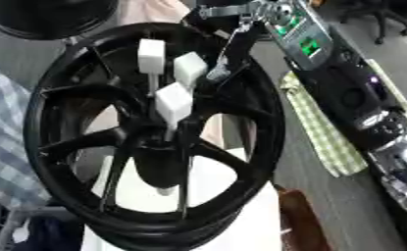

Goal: Pull the pin out of the wheel hub.

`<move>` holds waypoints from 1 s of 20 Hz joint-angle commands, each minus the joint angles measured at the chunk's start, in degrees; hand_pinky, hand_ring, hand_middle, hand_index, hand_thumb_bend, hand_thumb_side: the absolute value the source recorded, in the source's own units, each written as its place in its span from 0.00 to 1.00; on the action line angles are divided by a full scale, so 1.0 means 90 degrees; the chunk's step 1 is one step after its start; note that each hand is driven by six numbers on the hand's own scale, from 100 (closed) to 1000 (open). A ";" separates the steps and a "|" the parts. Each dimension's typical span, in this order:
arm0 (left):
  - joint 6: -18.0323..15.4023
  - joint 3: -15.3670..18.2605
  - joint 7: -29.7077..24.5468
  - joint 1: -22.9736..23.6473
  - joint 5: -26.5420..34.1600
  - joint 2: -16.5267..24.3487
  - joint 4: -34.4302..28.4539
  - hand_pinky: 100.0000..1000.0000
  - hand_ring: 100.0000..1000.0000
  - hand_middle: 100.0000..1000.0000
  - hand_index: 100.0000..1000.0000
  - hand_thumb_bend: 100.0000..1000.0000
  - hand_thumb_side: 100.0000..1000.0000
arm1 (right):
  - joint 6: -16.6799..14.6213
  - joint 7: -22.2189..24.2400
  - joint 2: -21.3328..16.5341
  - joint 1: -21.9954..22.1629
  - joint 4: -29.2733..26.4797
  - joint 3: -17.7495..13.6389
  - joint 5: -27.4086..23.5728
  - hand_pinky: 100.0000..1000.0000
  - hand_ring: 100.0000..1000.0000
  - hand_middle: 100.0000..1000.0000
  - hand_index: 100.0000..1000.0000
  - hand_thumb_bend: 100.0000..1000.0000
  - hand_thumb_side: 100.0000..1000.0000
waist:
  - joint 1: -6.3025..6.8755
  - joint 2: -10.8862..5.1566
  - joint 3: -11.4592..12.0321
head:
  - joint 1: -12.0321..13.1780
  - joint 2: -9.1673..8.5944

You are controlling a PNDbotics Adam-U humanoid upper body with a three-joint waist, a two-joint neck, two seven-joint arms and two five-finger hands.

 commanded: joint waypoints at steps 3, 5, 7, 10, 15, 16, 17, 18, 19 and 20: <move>0.0011 0.0012 0.0013 -0.0101 0.0007 0.0088 -0.0167 0.59 0.53 0.38 0.68 0.00 0.76 | 0.0106 -0.0030 -0.0213 -0.0054 -0.0276 0.0013 0.0060 0.56 0.62 0.54 0.71 0.51 0.02 | 0.0026 -0.0149 0.0008 | 0.0013 0.0035; 0.0014 0.0012 0.0015 -0.0102 0.0007 0.0088 -0.0169 0.59 0.53 0.38 0.68 0.00 0.76 | 0.0117 -0.0037 -0.0220 -0.0036 -0.0294 0.0026 0.0093 0.56 0.62 0.53 0.69 0.50 0.02 | 0.0025 -0.0147 0.0008 | 0.0020 0.0035; 0.0017 0.0011 0.0014 -0.0102 0.0004 0.0090 -0.0171 0.59 0.53 0.37 0.68 0.00 0.76 | 0.0109 -0.0041 -0.0226 -0.0021 -0.0297 0.0032 0.0125 0.56 0.61 0.51 0.67 0.49 0.01 | 0.0025 -0.0145 0.0006 | 0.0025 0.0035; 0.0030 0.0014 0.0024 -0.0101 -0.0013 0.0094 -0.0166 0.59 0.53 0.37 0.68 0.00 0.76 | 0.0076 -0.0019 -0.0238 0.0003 -0.0297 0.0041 0.0139 0.56 0.60 0.48 0.64 0.49 0.00 | 0.0027 -0.0142 0.0001 | 0.0031 0.0035; 0.0042 0.0011 0.0026 -0.0100 -0.0018 0.0094 -0.0167 0.59 0.53 0.37 0.68 0.00 0.76 | 0.0105 0.0005 -0.0233 0.0011 -0.0258 0.0023 0.0000 0.56 0.58 0.42 0.58 0.48 0.00 | 0.0032 -0.0141 -0.0001 | 0.0015 0.0035; 0.0043 0.0010 0.0024 -0.0100 -0.0019 0.0094 -0.0167 0.59 0.53 0.37 0.68 0.00 0.76 | 0.0132 -0.0008 -0.0232 0.0010 -0.0253 0.0018 -0.0044 0.56 0.58 0.42 0.58 0.48 0.00 | 0.0031 -0.0141 -0.0001 | 0.0012 0.0035; 0.0044 0.0011 0.0023 -0.0100 -0.0020 0.0094 -0.0167 0.59 0.52 0.37 0.68 0.00 0.76 | 0.0166 -0.0027 -0.0230 0.0008 -0.0250 0.0014 -0.0090 0.56 0.58 0.41 0.57 0.48 0.00 | 0.0031 -0.0141 0.0000 | 0.0009 0.0035; 0.0044 0.0011 0.0023 -0.0101 -0.0020 0.0093 -0.0168 0.59 0.52 0.37 0.68 0.00 0.76 | 0.0201 -0.0047 -0.0228 0.0009 -0.0249 0.0013 -0.0136 0.56 0.58 0.40 0.56 0.48 0.00 | 0.0031 -0.0141 0.0001 | 0.0006 0.0035; 0.0045 0.0012 0.0023 -0.0102 -0.0020 0.0093 -0.0170 0.59 0.52 0.37 0.68 0.00 0.76 | 0.0231 -0.0066 -0.0229 0.0011 -0.0254 0.0015 -0.0168 0.56 0.58 0.40 0.56 0.48 0.00 | 0.0030 -0.0140 0.0002 | 0.0004 0.0035; 0.0046 0.0012 0.0023 -0.0102 -0.0019 0.0092 -0.0171 0.59 0.52 0.37 0.68 0.00 0.76 | 0.0258 -0.0089 -0.0229 0.0014 -0.0259 0.0017 -0.0188 0.56 0.57 0.39 0.55 0.47 0.00 | 0.0030 -0.0139 0.0004 | 0.0001 0.0035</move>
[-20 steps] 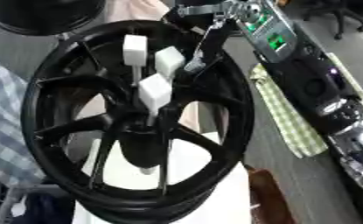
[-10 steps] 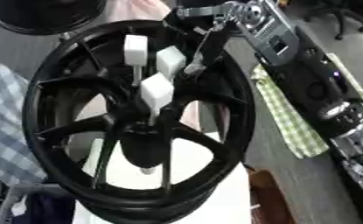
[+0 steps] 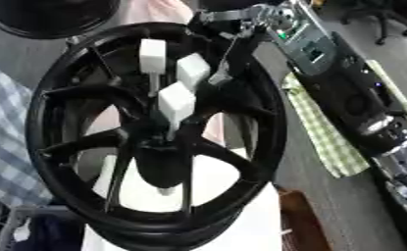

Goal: Pull the pin out of the wheel hub.

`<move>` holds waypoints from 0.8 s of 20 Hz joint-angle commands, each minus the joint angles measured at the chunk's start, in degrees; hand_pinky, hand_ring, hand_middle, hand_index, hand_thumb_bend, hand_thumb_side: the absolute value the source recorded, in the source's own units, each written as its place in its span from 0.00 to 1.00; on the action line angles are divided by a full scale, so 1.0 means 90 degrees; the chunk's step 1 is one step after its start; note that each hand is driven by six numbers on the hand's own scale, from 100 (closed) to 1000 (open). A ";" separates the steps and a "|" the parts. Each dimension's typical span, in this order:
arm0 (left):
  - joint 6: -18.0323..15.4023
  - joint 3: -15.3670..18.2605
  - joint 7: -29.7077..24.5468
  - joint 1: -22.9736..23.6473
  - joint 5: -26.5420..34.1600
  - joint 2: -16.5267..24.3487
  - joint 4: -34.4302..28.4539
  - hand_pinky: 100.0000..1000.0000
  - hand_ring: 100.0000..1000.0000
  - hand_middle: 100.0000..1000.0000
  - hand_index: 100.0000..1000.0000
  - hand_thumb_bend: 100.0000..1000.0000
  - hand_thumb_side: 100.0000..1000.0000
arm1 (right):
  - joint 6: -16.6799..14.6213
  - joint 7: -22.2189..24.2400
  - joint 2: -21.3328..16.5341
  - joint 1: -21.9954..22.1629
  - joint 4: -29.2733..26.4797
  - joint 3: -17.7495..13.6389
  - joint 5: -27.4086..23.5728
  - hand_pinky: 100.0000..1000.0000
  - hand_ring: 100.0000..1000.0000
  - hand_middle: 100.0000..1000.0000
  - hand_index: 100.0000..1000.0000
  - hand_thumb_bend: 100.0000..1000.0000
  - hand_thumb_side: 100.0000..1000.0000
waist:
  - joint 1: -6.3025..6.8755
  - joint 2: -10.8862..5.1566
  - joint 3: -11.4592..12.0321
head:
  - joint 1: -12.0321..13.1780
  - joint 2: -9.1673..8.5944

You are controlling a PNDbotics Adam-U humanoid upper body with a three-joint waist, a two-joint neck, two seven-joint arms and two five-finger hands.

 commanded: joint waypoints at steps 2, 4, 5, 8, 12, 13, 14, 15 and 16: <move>0.0018 0.0008 -0.0002 -0.0102 0.0002 0.0093 -0.0138 0.59 0.52 0.37 0.68 0.00 0.76 | 0.0131 -0.0098 -0.0171 -0.0088 -0.0081 -0.0055 -0.0160 0.56 0.57 0.38 0.54 0.45 0.00 | 0.0032 -0.0137 0.0002 | -0.0024 0.0035; 0.0022 0.0006 -0.0004 -0.0103 -0.0001 0.0093 -0.0137 0.59 0.52 0.37 0.68 0.00 0.76 | 0.0187 -0.0131 -0.0169 -0.0087 -0.0080 -0.0051 -0.0193 0.56 0.56 0.36 0.52 0.45 0.00 | 0.0032 -0.0135 0.0003 | -0.0026 0.0035; 0.0024 0.0005 -0.0006 -0.0103 -0.0001 0.0093 -0.0137 0.59 0.52 0.37 0.68 0.00 0.76 | 0.0208 -0.0138 -0.0170 -0.0086 -0.0083 -0.0048 -0.0209 0.56 0.56 0.36 0.52 0.45 0.00 | 0.0031 -0.0135 0.0003 | -0.0027 0.0035; 0.0027 0.0004 -0.0011 -0.0104 -0.0002 0.0092 -0.0139 0.59 0.52 0.37 0.67 0.00 0.76 | 0.0249 -0.0175 -0.0165 -0.0082 -0.0089 -0.0043 -0.0207 0.55 0.55 0.30 0.50 0.39 0.00 | 0.0032 -0.0133 0.0008 | -0.0034 0.0035; 0.0036 0.0007 -0.0007 -0.0104 -0.0009 0.0091 -0.0141 0.59 0.52 0.37 0.67 0.00 0.76 | 0.0299 -0.0249 -0.0160 -0.0074 -0.0082 -0.0037 -0.0176 0.54 0.52 0.20 0.46 0.37 0.00 | 0.0030 -0.0133 0.0010 | -0.0049 0.0035; 0.0039 0.0007 -0.0005 -0.0104 -0.0011 0.0090 -0.0142 0.59 0.52 0.37 0.67 0.00 0.76 | 0.0312 -0.0264 -0.0160 -0.0071 -0.0080 -0.0035 -0.0176 0.54 0.51 0.19 0.46 0.34 0.00 | 0.0030 -0.0134 0.0010 | -0.0051 0.0035; 0.0042 0.0007 -0.0002 -0.0104 -0.0013 0.0088 -0.0144 0.59 0.52 0.37 0.67 0.00 0.76 | 0.0324 -0.0287 -0.0160 -0.0070 -0.0080 -0.0035 -0.0176 0.54 0.51 0.18 0.45 0.31 0.00 | 0.0029 -0.0134 0.0011 | -0.0052 0.0035; 0.0044 0.0008 0.0001 -0.0104 -0.0015 0.0087 -0.0145 0.59 0.52 0.36 0.67 0.00 0.76 | 0.0335 -0.0313 -0.0161 -0.0069 -0.0081 -0.0035 -0.0179 0.53 0.50 0.17 0.45 0.30 0.00 | 0.0029 -0.0135 0.0011 | -0.0054 0.0035; 0.0047 0.0009 0.0005 -0.0103 -0.0016 0.0087 -0.0147 0.59 0.52 0.36 0.67 0.00 0.76 | 0.0348 -0.0341 -0.0164 -0.0067 -0.0081 -0.0036 -0.0188 0.53 0.50 0.17 0.44 0.30 0.00 | 0.0028 -0.0137 0.0011 | -0.0055 0.0035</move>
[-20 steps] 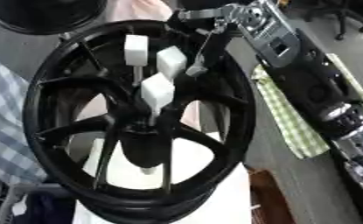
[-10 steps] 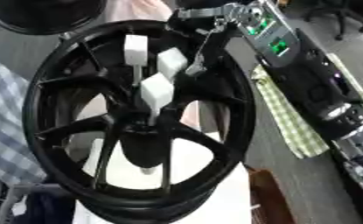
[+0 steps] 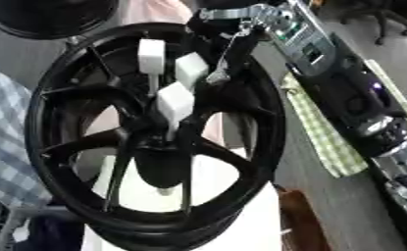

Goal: Pull the pin out of the wheel hub.

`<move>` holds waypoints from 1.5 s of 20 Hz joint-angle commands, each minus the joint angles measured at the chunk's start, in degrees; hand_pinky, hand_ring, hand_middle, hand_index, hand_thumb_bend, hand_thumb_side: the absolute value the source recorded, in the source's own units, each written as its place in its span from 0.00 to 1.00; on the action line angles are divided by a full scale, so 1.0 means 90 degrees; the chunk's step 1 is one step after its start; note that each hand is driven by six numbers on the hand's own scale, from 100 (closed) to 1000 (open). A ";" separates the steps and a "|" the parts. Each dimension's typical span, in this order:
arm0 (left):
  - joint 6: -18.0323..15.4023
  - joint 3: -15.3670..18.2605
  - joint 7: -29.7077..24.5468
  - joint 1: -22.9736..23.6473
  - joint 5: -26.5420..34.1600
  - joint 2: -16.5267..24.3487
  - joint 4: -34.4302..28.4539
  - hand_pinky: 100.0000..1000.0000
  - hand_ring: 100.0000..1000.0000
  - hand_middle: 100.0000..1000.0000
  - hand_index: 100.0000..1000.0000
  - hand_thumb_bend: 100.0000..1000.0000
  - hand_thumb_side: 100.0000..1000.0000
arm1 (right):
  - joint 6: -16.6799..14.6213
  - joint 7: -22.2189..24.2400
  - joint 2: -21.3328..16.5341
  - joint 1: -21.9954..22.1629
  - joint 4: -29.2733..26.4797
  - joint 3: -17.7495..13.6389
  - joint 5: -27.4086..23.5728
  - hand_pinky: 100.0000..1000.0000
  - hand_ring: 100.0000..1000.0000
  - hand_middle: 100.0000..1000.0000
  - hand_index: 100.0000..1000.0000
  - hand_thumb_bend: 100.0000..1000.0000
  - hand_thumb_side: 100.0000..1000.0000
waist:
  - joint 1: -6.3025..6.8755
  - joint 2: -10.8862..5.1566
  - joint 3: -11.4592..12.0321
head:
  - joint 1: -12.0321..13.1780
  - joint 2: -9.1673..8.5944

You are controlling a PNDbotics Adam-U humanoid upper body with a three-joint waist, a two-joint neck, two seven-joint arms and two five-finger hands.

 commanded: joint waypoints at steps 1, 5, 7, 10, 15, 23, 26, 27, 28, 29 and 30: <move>0.0013 0.0011 0.0020 -0.0102 -0.0011 0.0086 -0.0149 0.59 0.52 0.36 0.67 0.00 0.76 | 0.0041 -0.0101 -0.0168 -0.0116 -0.0085 -0.0038 -0.0047 0.53 0.50 0.17 0.44 0.30 0.00 | 0.0026 -0.0139 0.0007 | -0.0022 0.0035; 0.0019 0.0012 0.0027 -0.0094 -0.0012 0.0085 -0.0158 0.59 0.52 0.36 0.67 0.00 0.76 | 0.0072 -0.0185 -0.0189 -0.0125 -0.0117 -0.0034 -0.0073 0.53 0.49 0.16 0.44 0.33 0.00 | 0.0022 -0.0152 0.0003 | -0.0029 0.0035; 0.0023 0.0013 0.0029 -0.0087 -0.0012 0.0085 -0.0164 0.59 0.52 0.36 0.67 0.00 0.76 | 0.0076 -0.0207 -0.0210 -0.0141 -0.0140 -0.0036 -0.0086 0.53 0.49 0.15 0.43 0.34 0.00 | 0.0017 -0.0164 -0.0002 | -0.0032 0.0035; 0.0028 0.0014 0.0032 -0.0074 -0.0013 0.0083 -0.0174 0.58 0.52 0.36 0.67 0.00 0.76 | 0.0085 -0.0205 -0.0245 -0.0178 -0.0177 -0.0046 -0.0114 0.53 0.49 0.15 0.43 0.35 0.00 | 0.0011 -0.0186 -0.0008 | -0.0039 0.0035; 0.0035 0.0016 0.0036 -0.0056 -0.0016 0.0078 -0.0187 0.58 0.52 0.36 0.67 0.00 0.76 | 0.0133 -0.0113 -0.0334 -0.0277 -0.0245 -0.0086 -0.0194 0.53 0.48 0.14 0.43 0.35 0.00 | 0.0006 -0.0214 -0.0019 | -0.0048 0.0035; 0.0048 0.0023 0.0043 -0.0028 -0.0029 0.0082 -0.0187 0.58 0.52 0.36 0.67 0.00 0.76 | 0.0406 0.0038 -0.0528 -0.0458 -0.0375 -0.0335 -0.0656 0.52 0.48 0.14 0.43 0.35 0.00 | 0.0010 -0.0237 -0.0041 | -0.0066 0.0035; 0.0047 0.0027 0.0046 -0.0010 -0.0034 0.0090 -0.0190 0.58 0.52 0.36 0.67 0.00 0.76 | 0.0638 -0.0070 -0.0765 -0.0528 -0.0449 -0.0584 -0.1057 0.51 0.48 0.14 0.44 0.34 0.00 | 0.0007 -0.0252 -0.0071 | -0.0059 0.0035; 0.0044 0.0033 0.0049 -0.0002 -0.0034 0.0097 -0.0196 0.58 0.52 0.36 0.67 0.00 0.76 | 0.0721 -0.0152 -0.0898 -0.0534 -0.0472 -0.0708 -0.1241 0.51 0.48 0.14 0.44 0.34 0.00 | 0.0005 -0.0257 -0.0089 | -0.0046 0.0035; 0.0041 0.0043 0.0057 0.0010 -0.0034 0.0109 -0.0201 0.58 0.52 0.36 0.67 0.00 0.76 | 0.0814 -0.0246 -0.1066 -0.0526 -0.0487 -0.0841 -0.1448 0.51 0.48 0.14 0.44 0.33 0.00 | 0.0002 -0.0261 -0.0113 | -0.0018 0.0035; 0.0039 0.0054 0.0067 0.0023 -0.0034 0.0122 -0.0205 0.58 0.52 0.36 0.67 0.00 0.76 | 0.0904 -0.0347 -0.1245 -0.0507 -0.0501 -0.0966 -0.1655 0.51 0.48 0.14 0.44 0.33 0.00 | 0.0000 -0.0265 -0.0136 | 0.0013 0.0035; 0.0038 0.0066 0.0079 0.0036 -0.0034 0.0138 -0.0207 0.58 0.52 0.36 0.67 0.00 0.76 | 0.0984 -0.0457 -0.1453 -0.0471 -0.0520 -0.1089 -0.1853 0.51 0.49 0.14 0.44 0.33 0.00 | -0.0003 -0.0269 -0.0162 | 0.0051 0.0035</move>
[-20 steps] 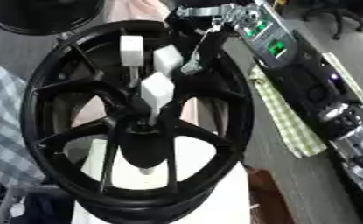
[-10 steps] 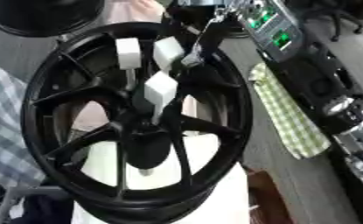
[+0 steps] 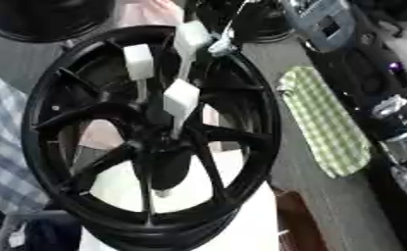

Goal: Pull the pin out of the wheel hub.

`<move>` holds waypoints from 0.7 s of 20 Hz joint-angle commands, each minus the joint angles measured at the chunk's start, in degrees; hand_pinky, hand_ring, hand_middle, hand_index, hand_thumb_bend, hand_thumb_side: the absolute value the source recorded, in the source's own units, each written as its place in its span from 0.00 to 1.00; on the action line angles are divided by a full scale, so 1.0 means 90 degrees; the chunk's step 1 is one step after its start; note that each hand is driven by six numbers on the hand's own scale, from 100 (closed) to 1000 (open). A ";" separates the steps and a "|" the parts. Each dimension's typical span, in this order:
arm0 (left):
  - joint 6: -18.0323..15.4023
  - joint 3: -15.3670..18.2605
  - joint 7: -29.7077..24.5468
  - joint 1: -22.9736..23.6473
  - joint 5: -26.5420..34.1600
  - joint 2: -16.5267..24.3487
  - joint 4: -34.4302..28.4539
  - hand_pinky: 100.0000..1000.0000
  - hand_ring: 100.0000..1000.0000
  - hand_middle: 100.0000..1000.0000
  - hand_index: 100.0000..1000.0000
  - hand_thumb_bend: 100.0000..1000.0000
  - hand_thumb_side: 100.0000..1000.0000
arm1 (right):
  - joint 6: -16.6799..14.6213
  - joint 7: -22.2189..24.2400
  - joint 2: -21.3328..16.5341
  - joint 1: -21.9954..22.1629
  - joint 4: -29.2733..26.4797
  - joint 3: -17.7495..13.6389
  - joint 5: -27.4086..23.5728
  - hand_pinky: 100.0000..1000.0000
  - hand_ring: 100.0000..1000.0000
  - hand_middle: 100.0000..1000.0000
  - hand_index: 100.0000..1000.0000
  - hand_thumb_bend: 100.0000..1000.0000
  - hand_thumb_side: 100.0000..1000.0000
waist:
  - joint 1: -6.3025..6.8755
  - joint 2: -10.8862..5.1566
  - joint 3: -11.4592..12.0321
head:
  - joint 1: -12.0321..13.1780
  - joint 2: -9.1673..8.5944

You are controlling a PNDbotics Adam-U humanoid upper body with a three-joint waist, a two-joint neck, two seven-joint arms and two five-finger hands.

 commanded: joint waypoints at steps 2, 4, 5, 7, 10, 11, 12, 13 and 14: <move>-0.0014 0.0081 0.0058 -0.0004 -0.0013 0.0177 -0.0140 0.58 0.52 0.36 0.67 0.00 0.76 | 0.0291 -0.0465 -0.1073 0.0035 -0.0238 -0.0590 -0.0796 0.51 0.49 0.15 0.44 0.34 0.00 | 0.0016 -0.0206 -0.0087 | 0.0151 0.0034; -0.0029 0.0104 0.0081 0.0040 -0.0014 0.0241 -0.0146 0.58 0.52 0.36 0.67 0.00 0.75 | 0.0328 -0.0821 -0.1659 0.0317 -0.0352 -0.0854 -0.1037 0.51 0.49 0.15 0.44 0.35 0.00 | 0.0005 -0.0209 -0.0175 | 0.0265 0.0034; -0.0035 0.0113 0.0092 0.0062 -0.0016 0.0274 -0.0144 0.58 0.52 0.36 0.67 0.00 0.75 | 0.0333 -0.1003 -0.1916 0.0494 -0.0411 -0.0978 -0.1139 0.51 0.49 0.15 0.44 0.35 0.00 | -0.0001 -0.0210 -0.0216 | 0.0315 0.0034; -0.0049 0.0132 0.0110 0.0095 -0.0020 0.0332 -0.0137 0.58 0.52 0.36 0.67 0.00 0.75 | 0.0310 -0.1392 -0.2452 0.1005 -0.0542 -0.1314 -0.1394 0.51 0.49 0.15 0.44 0.34 0.00 | 0.0002 -0.0198 -0.0293 | 0.0430 0.0034; -0.0078 0.0176 0.0145 0.0125 -0.0015 0.0389 -0.0140 0.58 0.52 0.36 0.67 0.00 0.75 | 0.0274 -0.2053 -0.3168 0.2113 -0.0734 -0.1917 -0.1761 0.51 0.49 0.15 0.44 0.34 0.00 | 0.0023 -0.0169 -0.0383 | 0.0574 0.0034; -0.0090 0.0199 0.0165 0.0142 -0.0011 0.0415 -0.0142 0.58 0.52 0.36 0.67 0.00 0.75 | 0.0227 -0.2294 -0.3328 0.2590 -0.0804 -0.2143 -0.1890 0.51 0.49 0.15 0.44 0.34 0.00 | 0.0030 -0.0157 -0.0429 | 0.0619 0.0034; -0.0100 0.0216 0.0182 0.0155 -0.0005 0.0435 -0.0143 0.58 0.52 0.36 0.67 0.00 0.75 | 0.0173 -0.2521 -0.3429 0.3049 -0.0881 -0.2350 -0.1987 0.51 0.49 0.16 0.44 0.34 0.00 | 0.0040 -0.0144 -0.0466 | 0.0650 0.0034; -0.0110 0.0232 0.0198 0.0168 0.0000 0.0450 -0.0139 0.58 0.52 0.36 0.67 0.00 0.75 | 0.0127 -0.2754 -0.3454 0.3499 -0.0953 -0.2567 -0.2033 0.51 0.49 0.16 0.44 0.34 0.00 | 0.0056 -0.0133 -0.0502 | 0.0681 0.0034; -0.0121 0.0249 0.0215 0.0180 0.0006 0.0461 -0.0134 0.58 0.52 0.36 0.67 0.00 0.75 | 0.0081 -0.2977 -0.3403 0.3916 -0.1035 -0.2786 -0.2036 0.51 0.49 0.16 0.45 0.34 0.00 | 0.0077 -0.0122 -0.0536 | 0.0721 0.0034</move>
